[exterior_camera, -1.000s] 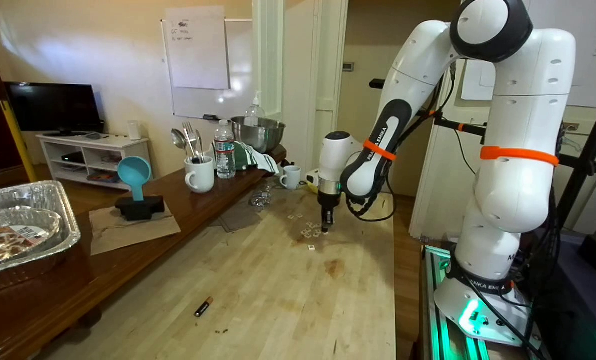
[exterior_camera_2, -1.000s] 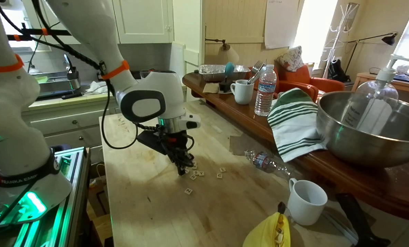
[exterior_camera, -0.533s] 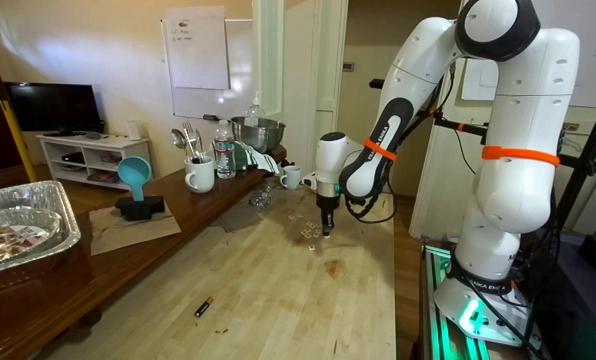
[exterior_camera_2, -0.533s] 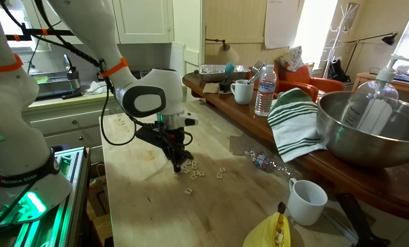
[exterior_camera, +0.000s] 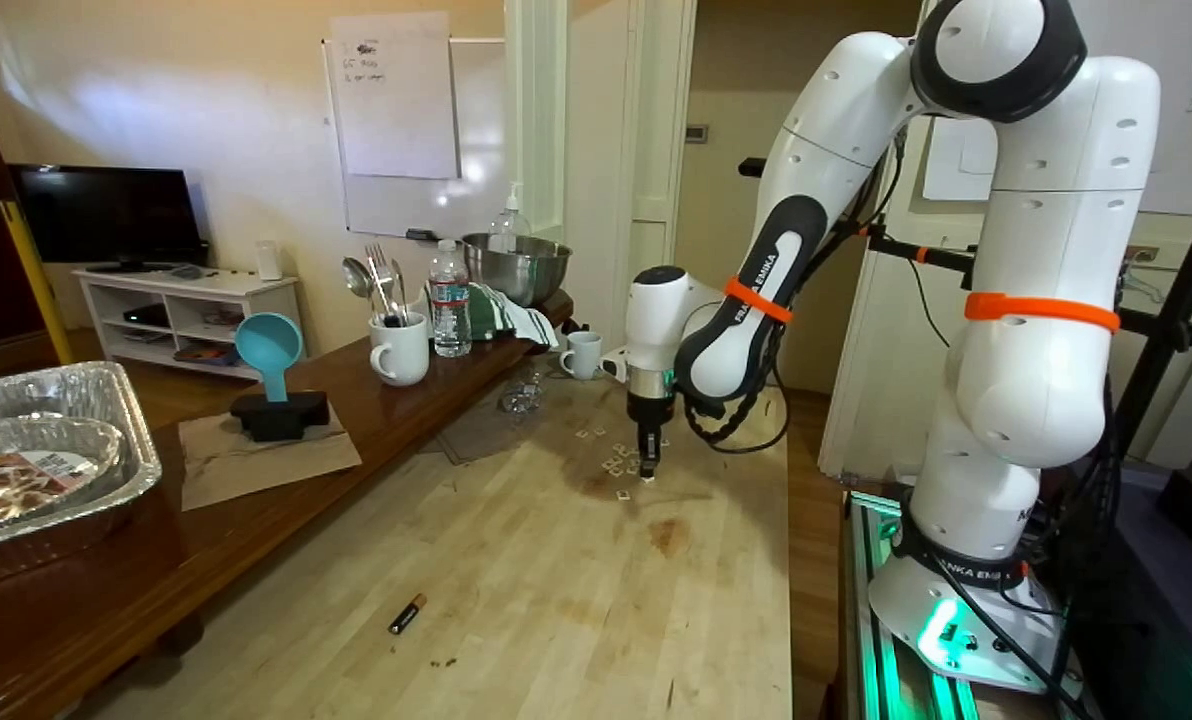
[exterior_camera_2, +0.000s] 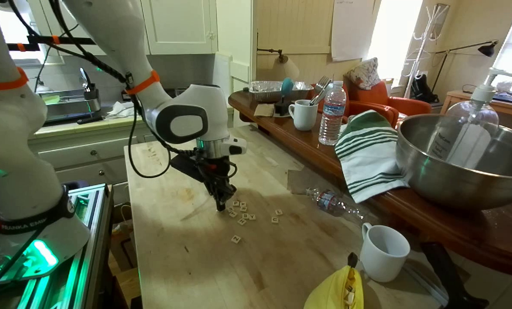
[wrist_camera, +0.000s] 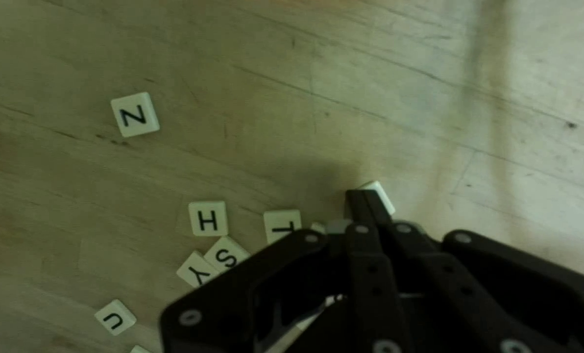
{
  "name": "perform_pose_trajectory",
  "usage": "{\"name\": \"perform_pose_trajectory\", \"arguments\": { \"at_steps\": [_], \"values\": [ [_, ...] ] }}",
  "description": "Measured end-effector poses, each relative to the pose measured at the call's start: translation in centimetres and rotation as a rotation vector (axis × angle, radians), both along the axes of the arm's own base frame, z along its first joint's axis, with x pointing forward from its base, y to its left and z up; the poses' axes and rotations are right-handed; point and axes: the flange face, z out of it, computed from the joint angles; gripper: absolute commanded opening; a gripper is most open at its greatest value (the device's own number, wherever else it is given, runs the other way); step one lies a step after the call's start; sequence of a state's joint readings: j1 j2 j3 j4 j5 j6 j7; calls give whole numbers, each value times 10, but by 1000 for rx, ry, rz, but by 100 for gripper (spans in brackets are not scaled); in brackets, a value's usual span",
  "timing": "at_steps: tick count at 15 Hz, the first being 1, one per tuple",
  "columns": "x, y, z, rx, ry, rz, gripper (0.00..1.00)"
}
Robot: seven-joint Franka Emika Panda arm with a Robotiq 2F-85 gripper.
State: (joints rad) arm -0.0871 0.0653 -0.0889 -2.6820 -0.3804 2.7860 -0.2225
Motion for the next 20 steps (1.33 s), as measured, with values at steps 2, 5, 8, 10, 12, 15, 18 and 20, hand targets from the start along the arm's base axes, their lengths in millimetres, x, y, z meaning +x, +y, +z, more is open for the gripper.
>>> {"name": "perform_pose_trajectory", "arguments": {
  "at_steps": [2,5,8,10,12,15,18,20],
  "values": [
    [2,4,0,9,-8,-42,0],
    [7,11,0,27,-19,-106,0],
    [13,17,1,46,-28,-159,0],
    [17,21,1,55,-34,-188,0],
    [21,24,1,61,-39,-211,0],
    [24,28,1,68,-45,-238,0],
    [26,30,1,70,-46,-258,0],
    [26,30,1,70,-46,-269,0]
  ]
}}
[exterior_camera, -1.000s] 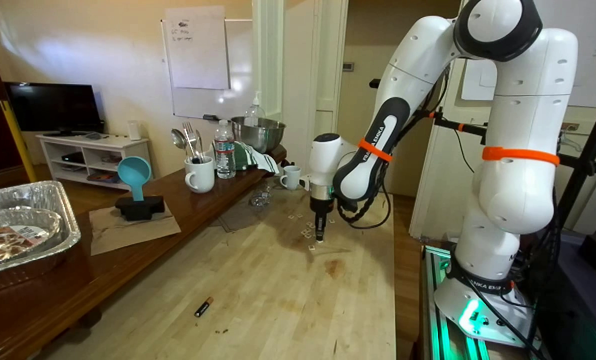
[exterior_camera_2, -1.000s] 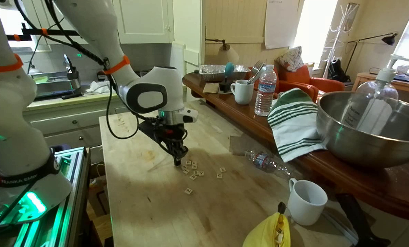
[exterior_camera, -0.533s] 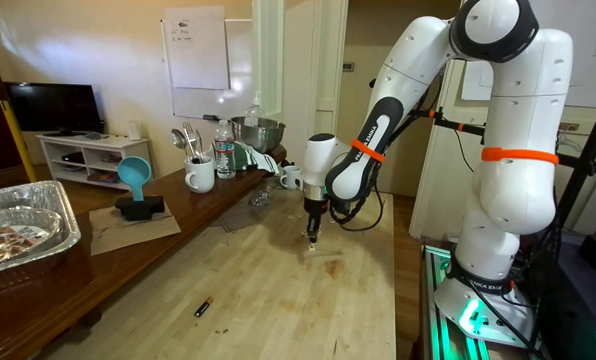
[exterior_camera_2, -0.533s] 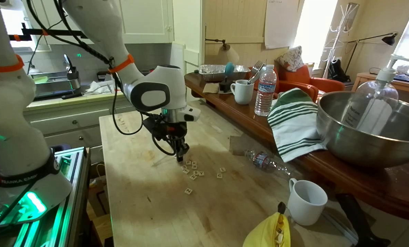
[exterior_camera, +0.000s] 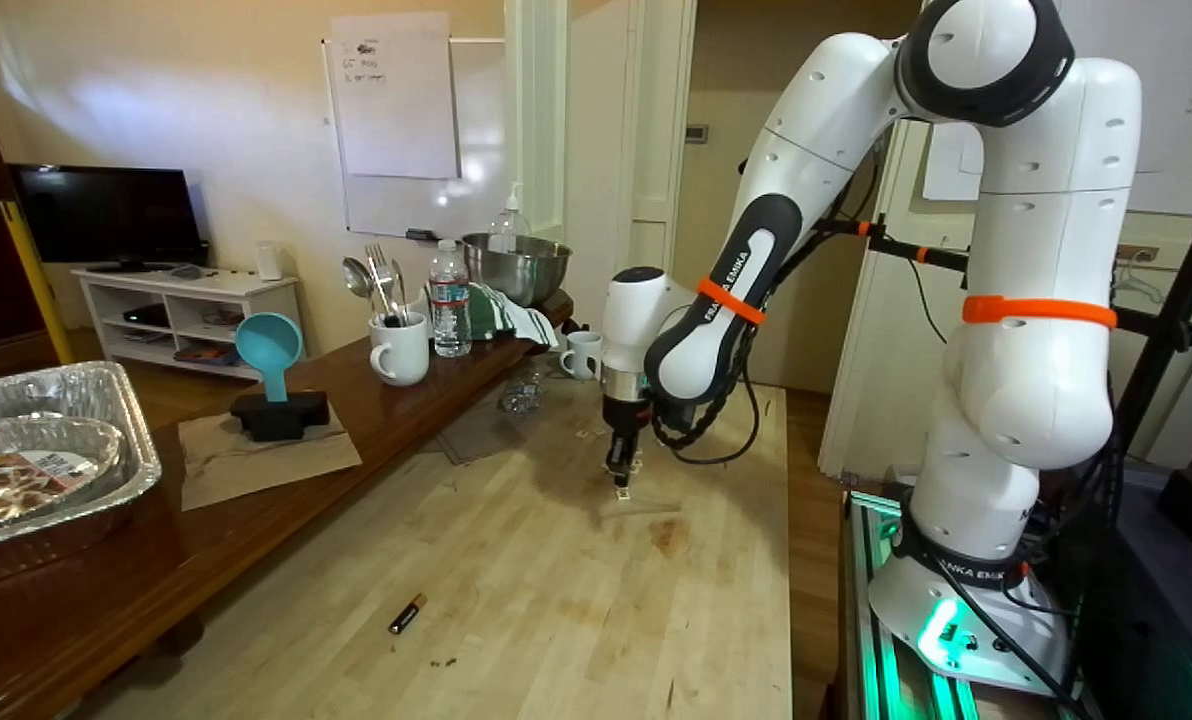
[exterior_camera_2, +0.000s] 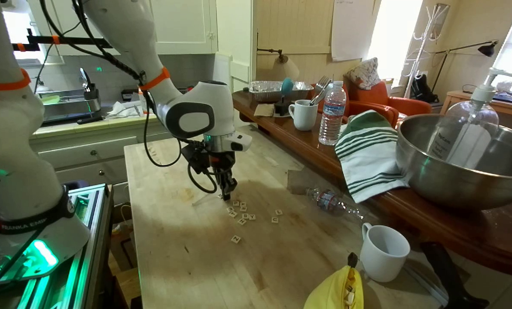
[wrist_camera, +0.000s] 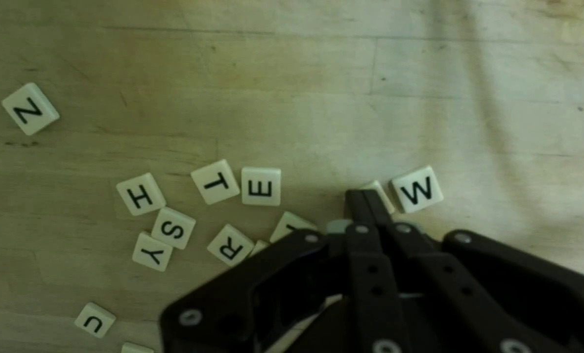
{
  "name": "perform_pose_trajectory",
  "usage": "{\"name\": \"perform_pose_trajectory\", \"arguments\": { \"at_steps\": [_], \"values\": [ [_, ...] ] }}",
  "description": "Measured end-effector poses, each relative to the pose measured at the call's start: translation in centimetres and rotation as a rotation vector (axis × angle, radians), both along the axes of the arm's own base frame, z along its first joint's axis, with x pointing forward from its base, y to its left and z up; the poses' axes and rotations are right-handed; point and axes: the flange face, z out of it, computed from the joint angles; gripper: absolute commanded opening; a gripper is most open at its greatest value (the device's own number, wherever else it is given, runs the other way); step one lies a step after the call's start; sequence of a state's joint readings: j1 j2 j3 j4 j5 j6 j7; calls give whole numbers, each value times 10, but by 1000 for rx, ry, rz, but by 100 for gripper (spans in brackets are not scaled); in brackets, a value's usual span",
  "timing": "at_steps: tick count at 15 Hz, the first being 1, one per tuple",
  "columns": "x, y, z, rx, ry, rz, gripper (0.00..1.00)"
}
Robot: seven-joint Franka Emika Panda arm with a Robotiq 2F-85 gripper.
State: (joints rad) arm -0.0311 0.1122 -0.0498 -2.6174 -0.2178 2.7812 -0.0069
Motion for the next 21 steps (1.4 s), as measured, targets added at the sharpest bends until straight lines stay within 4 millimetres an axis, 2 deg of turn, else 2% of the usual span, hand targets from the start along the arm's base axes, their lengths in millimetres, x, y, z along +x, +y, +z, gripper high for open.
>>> {"name": "perform_pose_trajectory", "arguments": {
  "at_steps": [21],
  "values": [
    [1,6,0,11,3,-53,0]
  ]
}}
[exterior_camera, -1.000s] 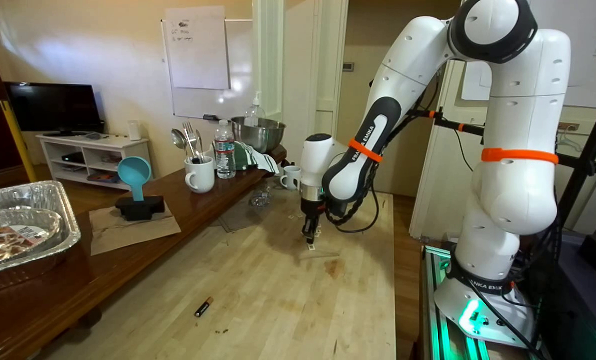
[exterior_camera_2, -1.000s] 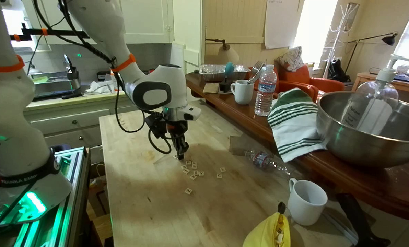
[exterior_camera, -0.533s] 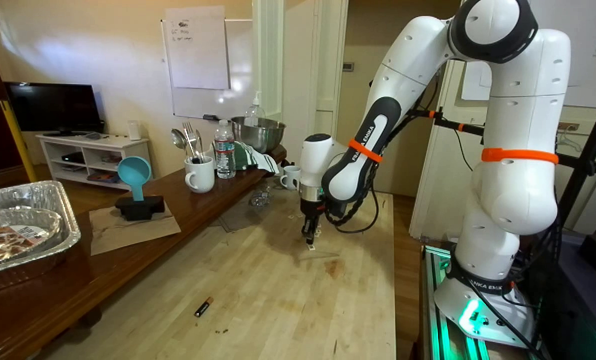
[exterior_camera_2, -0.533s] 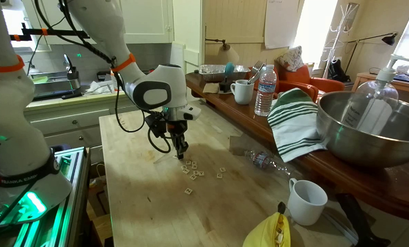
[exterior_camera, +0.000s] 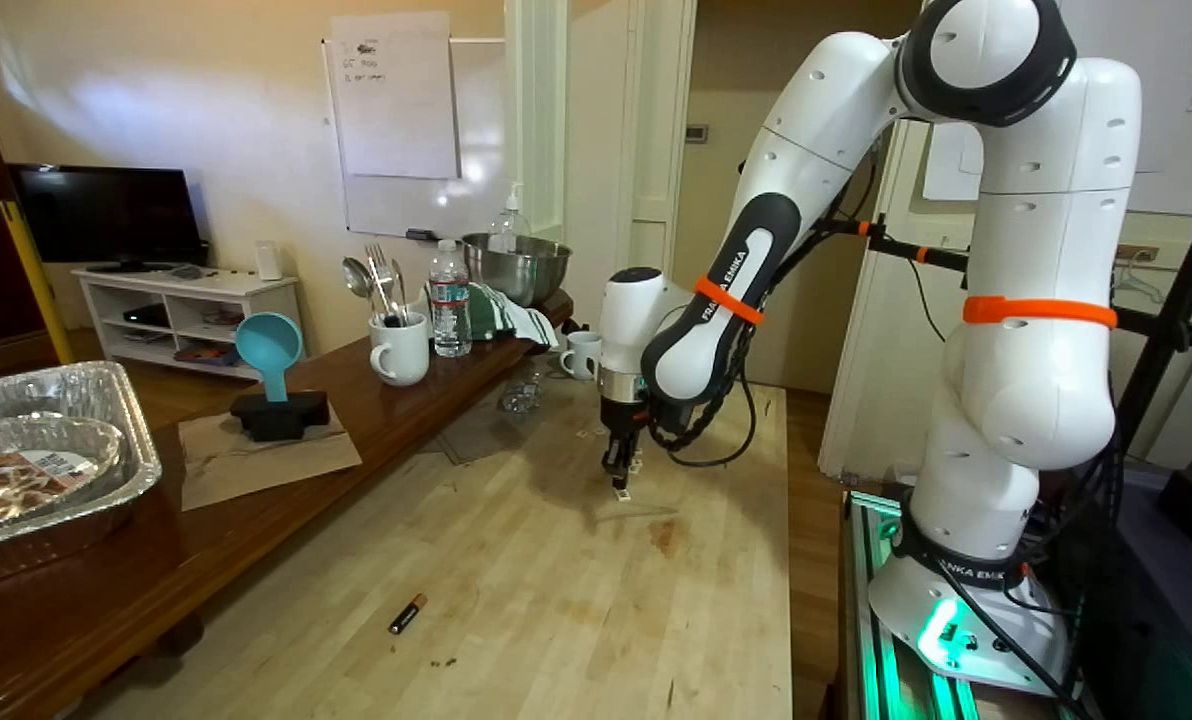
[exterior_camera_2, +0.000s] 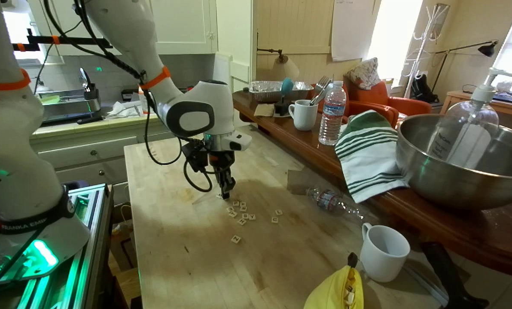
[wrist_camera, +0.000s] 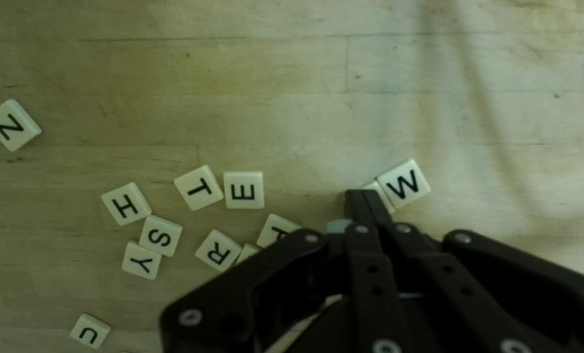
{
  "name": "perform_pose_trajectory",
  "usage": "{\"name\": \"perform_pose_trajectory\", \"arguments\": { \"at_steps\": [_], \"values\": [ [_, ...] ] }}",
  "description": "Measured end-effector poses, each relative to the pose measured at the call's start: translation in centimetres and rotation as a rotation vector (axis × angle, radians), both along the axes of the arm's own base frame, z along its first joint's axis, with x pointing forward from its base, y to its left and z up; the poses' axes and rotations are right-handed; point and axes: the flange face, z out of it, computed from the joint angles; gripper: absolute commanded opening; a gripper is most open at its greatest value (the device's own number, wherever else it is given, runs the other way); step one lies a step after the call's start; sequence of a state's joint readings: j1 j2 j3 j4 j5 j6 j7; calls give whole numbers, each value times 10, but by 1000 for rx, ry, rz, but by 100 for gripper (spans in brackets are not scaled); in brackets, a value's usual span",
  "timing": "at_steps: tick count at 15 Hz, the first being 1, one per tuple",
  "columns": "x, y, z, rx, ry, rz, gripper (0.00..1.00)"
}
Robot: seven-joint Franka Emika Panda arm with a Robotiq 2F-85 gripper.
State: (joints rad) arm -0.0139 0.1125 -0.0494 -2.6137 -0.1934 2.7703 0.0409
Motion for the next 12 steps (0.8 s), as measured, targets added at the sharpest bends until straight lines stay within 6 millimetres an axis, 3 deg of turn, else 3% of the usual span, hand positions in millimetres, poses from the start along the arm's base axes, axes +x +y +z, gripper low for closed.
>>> {"name": "perform_pose_trajectory", "arguments": {
  "at_steps": [12],
  "values": [
    [2,4,4,34,-11,-53,0]
  ]
}}
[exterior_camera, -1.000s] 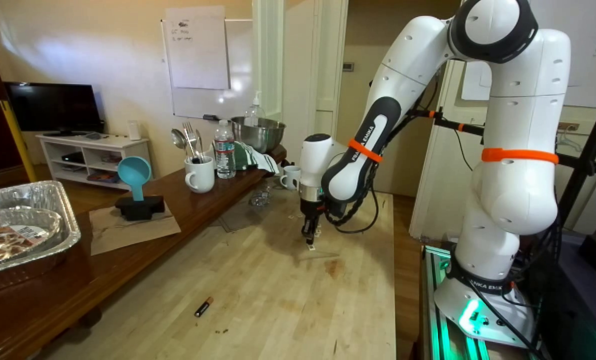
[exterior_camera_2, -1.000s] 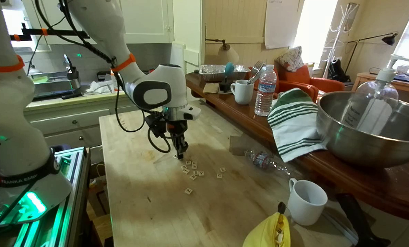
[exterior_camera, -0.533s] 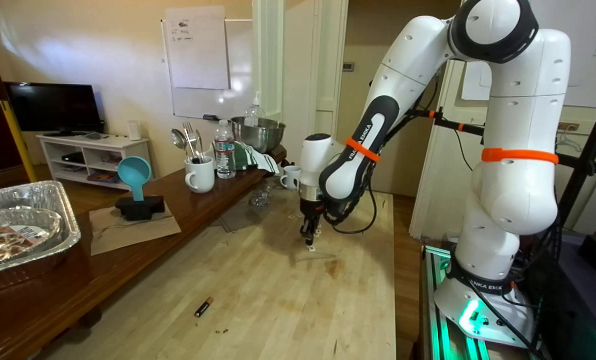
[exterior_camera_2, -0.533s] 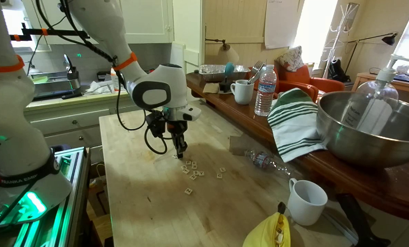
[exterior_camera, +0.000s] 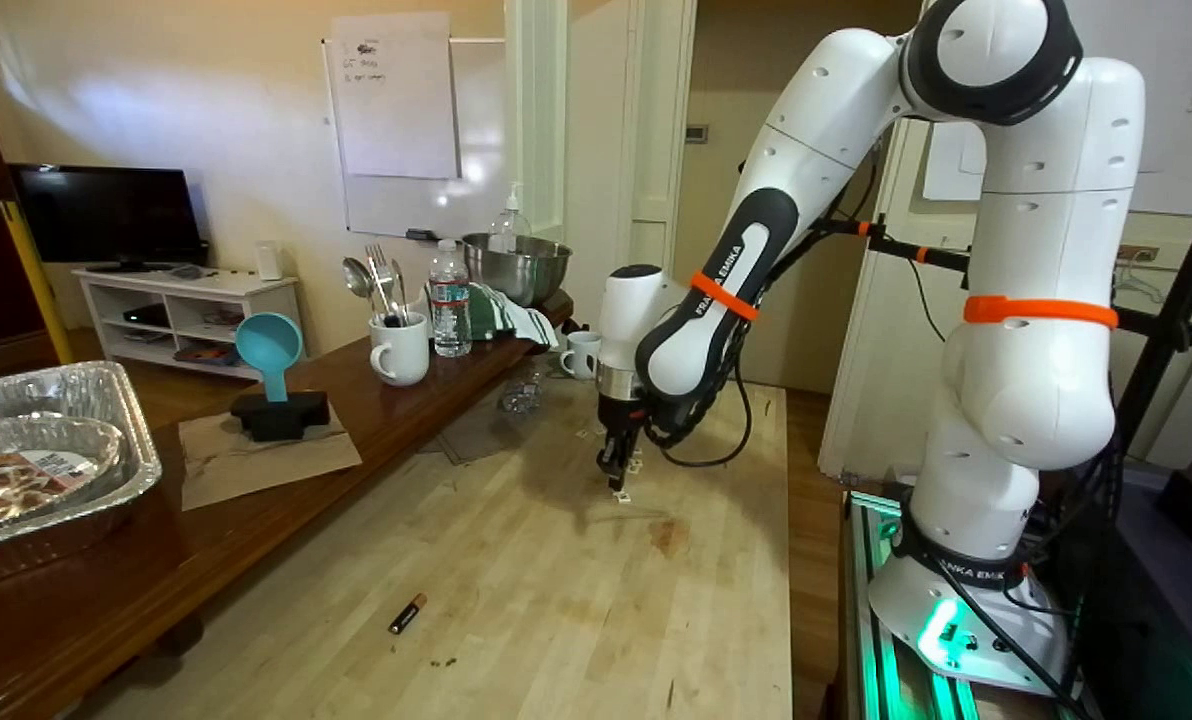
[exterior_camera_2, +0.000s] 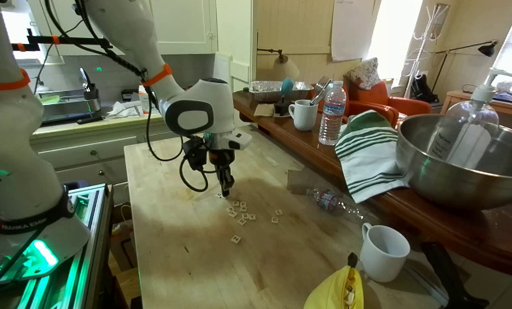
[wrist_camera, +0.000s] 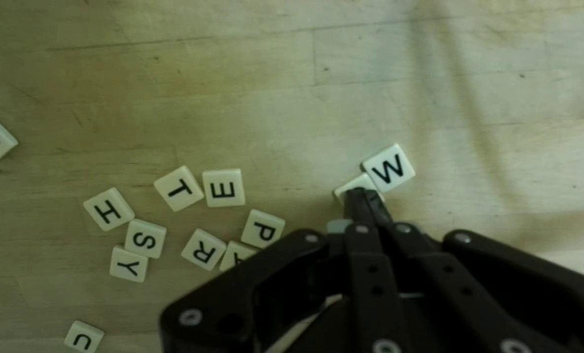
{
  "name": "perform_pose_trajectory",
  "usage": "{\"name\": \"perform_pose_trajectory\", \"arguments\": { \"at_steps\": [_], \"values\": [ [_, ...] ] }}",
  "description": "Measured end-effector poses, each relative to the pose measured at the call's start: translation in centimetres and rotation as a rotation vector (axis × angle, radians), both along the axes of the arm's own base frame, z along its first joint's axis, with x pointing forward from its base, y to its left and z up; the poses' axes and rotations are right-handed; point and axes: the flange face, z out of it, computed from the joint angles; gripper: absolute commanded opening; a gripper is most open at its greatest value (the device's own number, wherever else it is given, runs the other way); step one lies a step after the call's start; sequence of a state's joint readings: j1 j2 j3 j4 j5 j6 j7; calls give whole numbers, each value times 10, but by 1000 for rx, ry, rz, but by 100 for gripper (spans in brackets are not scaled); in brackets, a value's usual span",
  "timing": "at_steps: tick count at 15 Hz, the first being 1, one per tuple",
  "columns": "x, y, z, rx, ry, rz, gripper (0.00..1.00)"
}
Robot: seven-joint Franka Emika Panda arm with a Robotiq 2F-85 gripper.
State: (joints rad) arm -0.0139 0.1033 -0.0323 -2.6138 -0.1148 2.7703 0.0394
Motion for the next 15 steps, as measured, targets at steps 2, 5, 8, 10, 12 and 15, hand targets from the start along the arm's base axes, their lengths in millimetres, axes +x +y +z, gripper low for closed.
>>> {"name": "perform_pose_trajectory", "arguments": {
  "at_steps": [2,5,8,10,12,15],
  "values": [
    [1,0,2,-2,-6,4,0],
    [1,-6,7,-20,-15,21,0],
    [1,-21,13,-60,-25,62,0],
    [0,-35,15,-94,-26,93,0],
    [-3,-49,16,-125,-23,124,0],
    [-6,-62,15,-161,-16,184,0]
  ]
}}
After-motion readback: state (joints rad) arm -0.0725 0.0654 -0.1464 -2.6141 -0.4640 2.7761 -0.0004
